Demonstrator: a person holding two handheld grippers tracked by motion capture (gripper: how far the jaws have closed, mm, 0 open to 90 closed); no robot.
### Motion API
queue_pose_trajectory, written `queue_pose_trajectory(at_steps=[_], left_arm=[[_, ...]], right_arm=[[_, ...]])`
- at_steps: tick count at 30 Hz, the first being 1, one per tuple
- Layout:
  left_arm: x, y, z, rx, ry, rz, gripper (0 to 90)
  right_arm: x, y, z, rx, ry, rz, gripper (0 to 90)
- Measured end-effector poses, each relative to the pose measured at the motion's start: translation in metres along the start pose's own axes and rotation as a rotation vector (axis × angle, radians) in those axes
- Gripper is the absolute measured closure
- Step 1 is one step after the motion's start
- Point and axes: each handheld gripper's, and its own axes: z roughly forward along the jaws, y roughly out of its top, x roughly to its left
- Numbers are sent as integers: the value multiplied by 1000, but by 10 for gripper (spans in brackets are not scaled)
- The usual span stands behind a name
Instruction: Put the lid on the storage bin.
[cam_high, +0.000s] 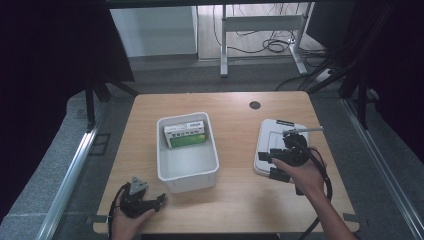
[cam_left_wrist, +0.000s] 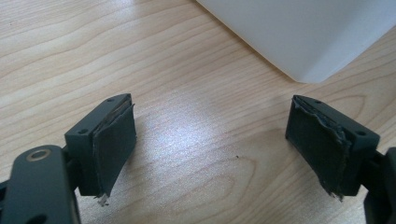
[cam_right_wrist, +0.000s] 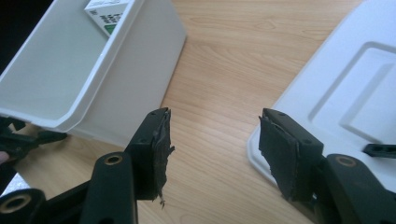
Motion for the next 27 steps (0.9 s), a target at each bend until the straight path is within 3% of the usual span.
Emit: queue_pose_trajectory(at_steps=[27], left_arm=[[0,0,0,3,0,4,159]], right_arm=[[-42,15,-20,-33,-79,92,431]])
